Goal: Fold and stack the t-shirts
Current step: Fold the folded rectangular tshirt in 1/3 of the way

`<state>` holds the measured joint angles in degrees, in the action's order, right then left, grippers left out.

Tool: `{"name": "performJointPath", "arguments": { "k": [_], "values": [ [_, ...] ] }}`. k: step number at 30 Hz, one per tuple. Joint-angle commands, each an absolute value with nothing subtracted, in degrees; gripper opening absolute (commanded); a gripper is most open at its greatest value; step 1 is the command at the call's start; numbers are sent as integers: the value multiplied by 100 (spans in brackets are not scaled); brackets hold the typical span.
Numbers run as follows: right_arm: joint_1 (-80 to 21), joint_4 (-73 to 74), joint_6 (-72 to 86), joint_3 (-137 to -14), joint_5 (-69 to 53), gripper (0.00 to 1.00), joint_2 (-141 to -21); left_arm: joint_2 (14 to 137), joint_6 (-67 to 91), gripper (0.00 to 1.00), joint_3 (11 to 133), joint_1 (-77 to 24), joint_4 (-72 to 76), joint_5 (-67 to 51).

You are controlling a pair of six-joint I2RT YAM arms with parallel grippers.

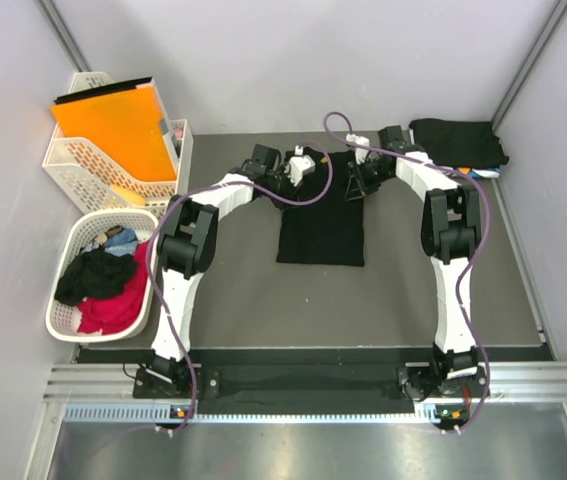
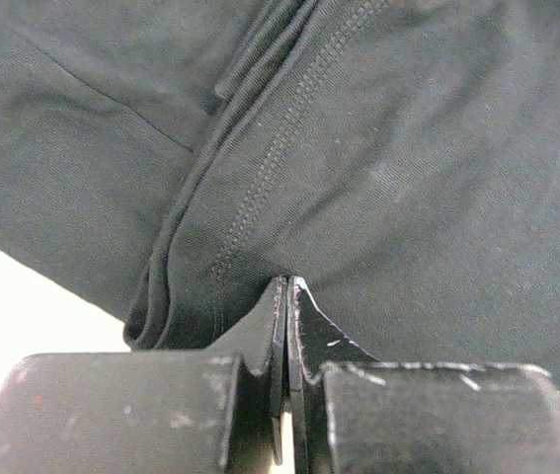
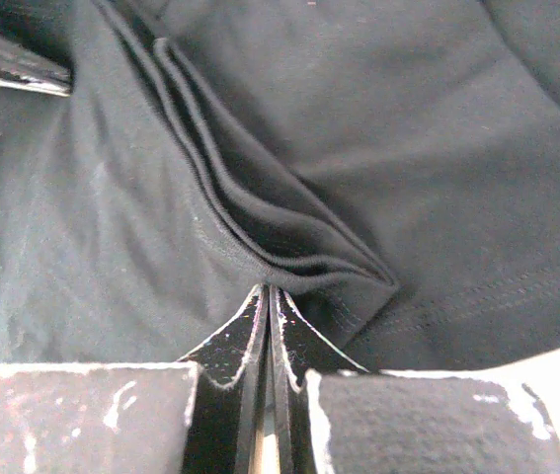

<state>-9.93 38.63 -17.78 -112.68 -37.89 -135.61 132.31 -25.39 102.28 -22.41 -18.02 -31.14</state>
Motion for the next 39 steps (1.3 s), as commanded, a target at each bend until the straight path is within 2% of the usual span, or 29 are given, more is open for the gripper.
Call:
{"name": "performJointPath", "arguments": {
  "k": [1,11,26,31,35,39],
  "values": [
    [-958,3507,-1417,-11575,-3411,0,-13614,13210,-2786,0,10169,-2355,-1424,-1945],
    [-967,3524,-1301,-11654,-3086,0,-13676,13351,-2768,0,10635,-2452,-1301,-1091],
    [-975,3542,-1283,-11461,-2698,0,-13579,12683,-2777,0,10389,-2487,-1336,-1222],
    [-993,3595,-1239,-11505,-2514,0,-13676,12507,-2935,4,10257,-2487,-1274,-933],
    [-1020,3630,-1231,-11522,-2505,0,-13702,12761,-3418,0,10274,-2487,-1529,-476],
    [-1055,3665,-1222,-11549,-2444,0,-13685,12789,-3384,0,10283,-2479,-1529,-176]
  ]
}}
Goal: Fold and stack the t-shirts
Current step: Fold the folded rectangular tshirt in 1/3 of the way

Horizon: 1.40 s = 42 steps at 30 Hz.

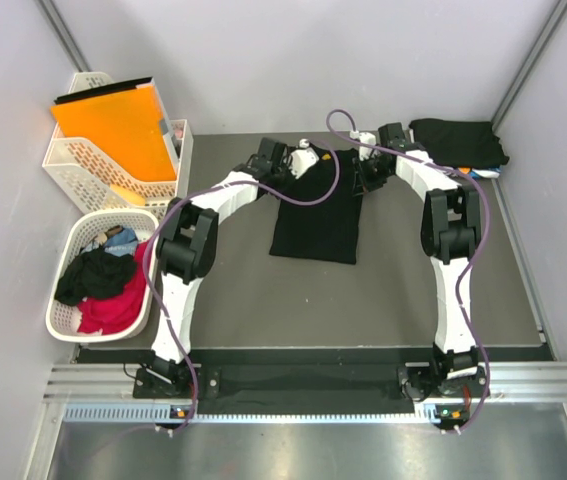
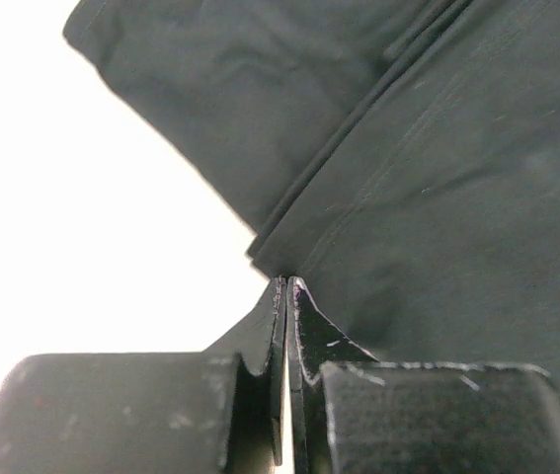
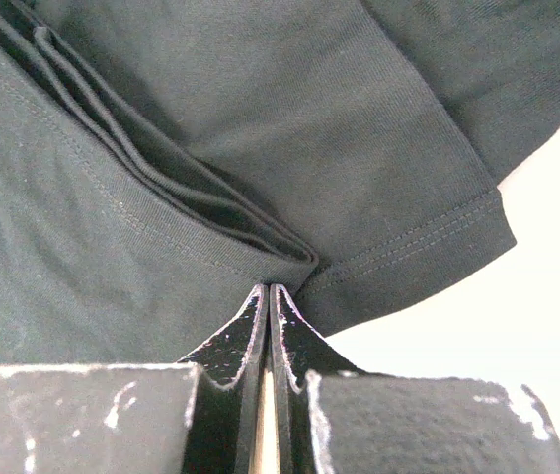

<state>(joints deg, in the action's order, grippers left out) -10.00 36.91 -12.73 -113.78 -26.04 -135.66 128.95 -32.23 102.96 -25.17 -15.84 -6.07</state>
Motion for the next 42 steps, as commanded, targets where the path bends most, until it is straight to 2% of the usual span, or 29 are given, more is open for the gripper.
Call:
{"name": "performJointPath", "arguments": {
  "k": [1,7,17,29,37,42],
  "values": [
    [-1063,3665,-1222,-11531,-2452,0,-13667,12623,-3340,0,10266,-2479,-1538,-254],
    [-1107,3674,-1230,-11540,-2400,0,-13676,11796,-3243,0,10195,-2479,-2028,-1484],
    [-1213,3709,-1301,-11566,-2259,0,-13720,11548,-3331,0,10108,-2479,-3032,-2601],
    [-1239,3718,-1336,-11540,-2259,0,-13676,12594,-3577,0,10459,-2470,-3472,-1978],
    [-1257,3726,-1345,-11540,-2268,0,-13702,12955,-3498,0,10652,-2479,-3173,-599],
    [-1283,3753,-1380,-11549,-2241,0,-13729,12815,-3454,0,10617,-2479,-3260,-738]
  ]
}}
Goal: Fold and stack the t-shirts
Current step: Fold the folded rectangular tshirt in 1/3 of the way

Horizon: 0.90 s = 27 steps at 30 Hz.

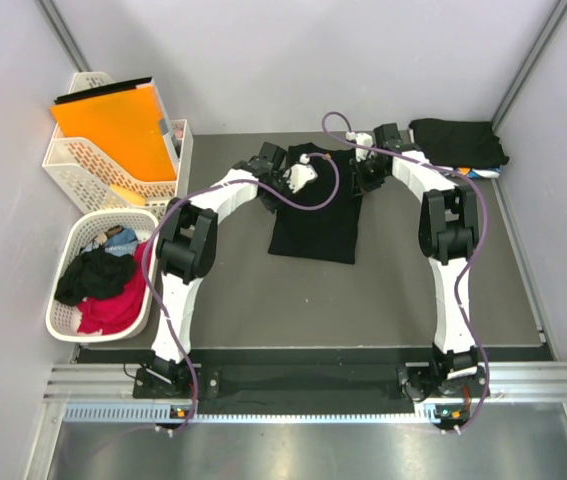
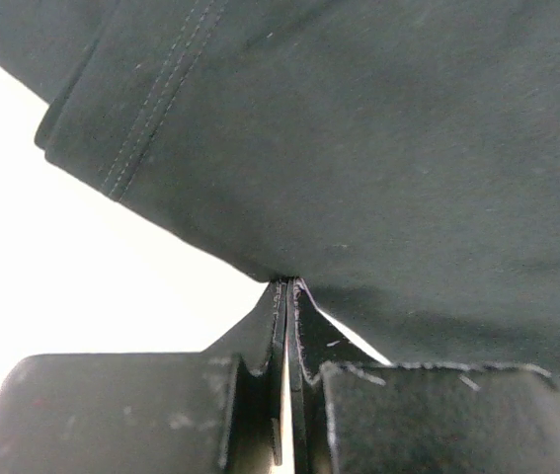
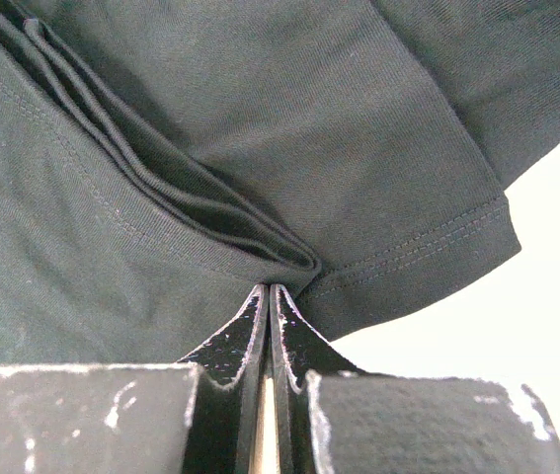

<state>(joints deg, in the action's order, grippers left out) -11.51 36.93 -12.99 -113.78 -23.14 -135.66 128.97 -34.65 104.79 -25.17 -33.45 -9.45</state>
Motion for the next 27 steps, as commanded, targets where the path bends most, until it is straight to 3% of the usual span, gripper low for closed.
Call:
{"name": "performJointPath", "arguments": {
  "k": [1,15,18,22,24,25,27],
  "values": [
    [-1292,3770,-1389,-11575,-2233,0,-13720,12780,-3445,0,10591,-2479,-3261,-808],
    [-1318,3911,-1617,-11312,-2259,3,-13080,11559,-2989,0,10020,-2181,-2971,-273],
    [-1327,3990,-1766,-11145,-2267,13,-12763,11189,-2909,0,9765,-2083,-2962,-246],
    [-1423,4122,-2143,-10768,-2145,42,-12332,10811,-3102,0,9361,-1951,-2962,139],
    [-1590,4183,-2381,-10574,-1926,49,-11991,10644,-3111,0,9185,-1820,-2927,219],
    [-1669,4175,-2634,-10295,-1794,56,-11858,10600,-3103,5,9158,-1767,-2944,255],
    [-1975,4140,-2969,-9768,-1400,58,-11437,10494,-3033,21,9106,-1601,-2927,281]
  ]
}}
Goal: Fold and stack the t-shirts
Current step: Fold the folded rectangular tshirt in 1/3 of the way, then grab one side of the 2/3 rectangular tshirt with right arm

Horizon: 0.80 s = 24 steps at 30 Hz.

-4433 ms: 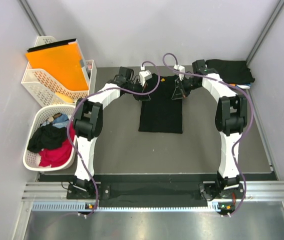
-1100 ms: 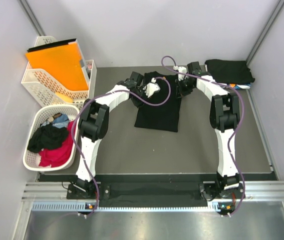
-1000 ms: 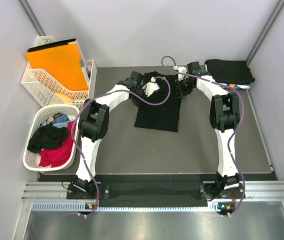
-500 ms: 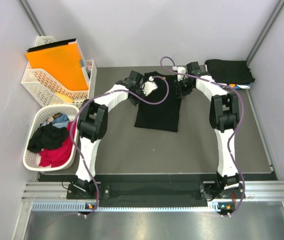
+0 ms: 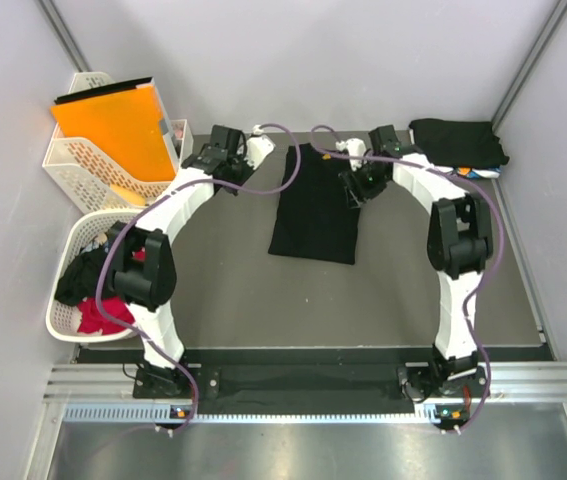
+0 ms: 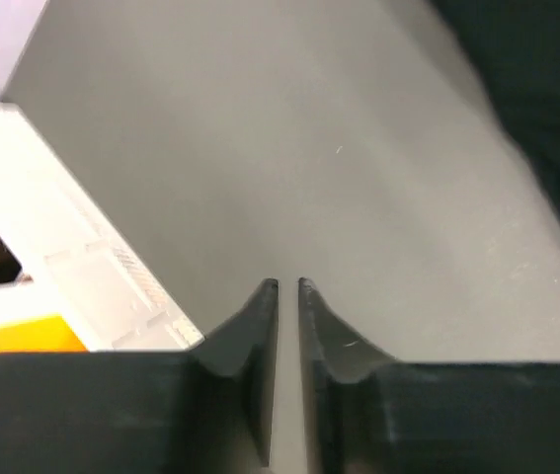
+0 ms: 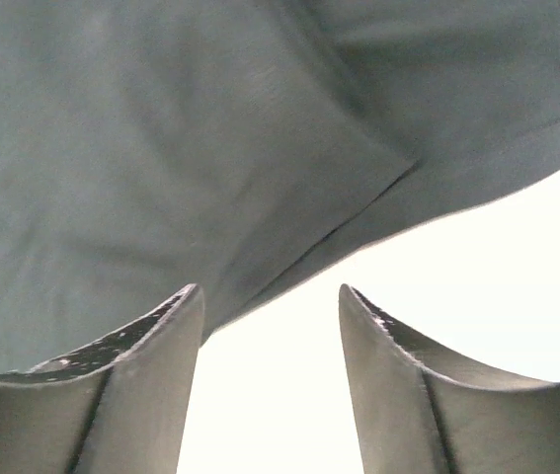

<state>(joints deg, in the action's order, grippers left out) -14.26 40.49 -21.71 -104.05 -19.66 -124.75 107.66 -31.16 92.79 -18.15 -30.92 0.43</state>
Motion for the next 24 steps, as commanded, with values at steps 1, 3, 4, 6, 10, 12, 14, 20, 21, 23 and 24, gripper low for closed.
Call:
{"name": "performJointPath", "arguments": {
  "k": [1,3,4,6,10,12,14,20,21,23,24],
  "values": [
    [-2091,4044,-3275,-9565,-1232,59,-11287,10459,-2989,34,9105,-1547,-2918,299],
    [-2493,3920,-3558,-8960,-757,60,-10857,10371,-2927,43,9105,-1416,-2909,299],
    [-2635,3807,-3794,-8773,-617,61,-10724,10336,-2927,48,9123,-1389,-2918,308],
    [-3003,3666,-3954,-8300,-326,63,-10389,10301,-2961,51,9184,-1354,-2979,316],
    [-3375,3559,-4157,-7928,-114,70,-10143,10178,-2962,52,9220,-1318,-3085,317],
    [-3480,3490,-4157,-7788,-114,73,-10064,10073,-2910,52,9167,-1318,-3085,290],
    [-3550,3340,-4227,-7665,-18,75,-10011,9967,-2874,52,9088,-1318,-3094,299],
    [-4059,3147,-4421,-7278,325,75,-9949,9721,-2962,52,8868,-1301,-3050,387],
    [-4130,3077,-4430,-7260,369,75,-9949,9703,-2962,52,8859,-1301,-3050,404],
    [-4305,3059,-4421,-7251,430,75,-9967,9659,-2962,52,8851,-1292,-3059,413],
    [-4368,3015,-4377,-7260,465,75,-9984,9650,-2962,52,8851,-1292,-3050,422]
  ]
}}
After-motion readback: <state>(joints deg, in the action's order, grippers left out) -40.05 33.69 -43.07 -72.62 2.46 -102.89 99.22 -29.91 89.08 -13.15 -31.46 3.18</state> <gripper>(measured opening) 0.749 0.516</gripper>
